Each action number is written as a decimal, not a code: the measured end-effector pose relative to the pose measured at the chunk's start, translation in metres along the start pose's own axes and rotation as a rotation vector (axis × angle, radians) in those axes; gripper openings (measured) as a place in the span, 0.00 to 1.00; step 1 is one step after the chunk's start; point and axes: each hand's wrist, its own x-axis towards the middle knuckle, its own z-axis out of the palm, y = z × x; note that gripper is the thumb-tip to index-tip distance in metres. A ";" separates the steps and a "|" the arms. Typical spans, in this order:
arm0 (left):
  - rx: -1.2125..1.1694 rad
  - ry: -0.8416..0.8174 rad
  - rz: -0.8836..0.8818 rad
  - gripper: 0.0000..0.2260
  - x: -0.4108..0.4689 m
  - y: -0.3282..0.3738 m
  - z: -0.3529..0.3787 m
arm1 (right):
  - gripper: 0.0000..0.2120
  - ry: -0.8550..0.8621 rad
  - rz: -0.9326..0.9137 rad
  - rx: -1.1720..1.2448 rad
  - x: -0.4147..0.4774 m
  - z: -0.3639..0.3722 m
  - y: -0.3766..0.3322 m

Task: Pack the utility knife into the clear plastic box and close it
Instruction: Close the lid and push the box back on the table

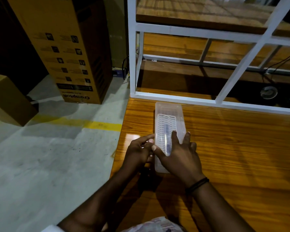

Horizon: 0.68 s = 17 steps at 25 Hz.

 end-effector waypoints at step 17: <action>0.128 -0.127 -0.207 0.10 -0.045 0.019 -0.020 | 0.13 -0.246 0.321 1.202 -0.022 -0.006 0.064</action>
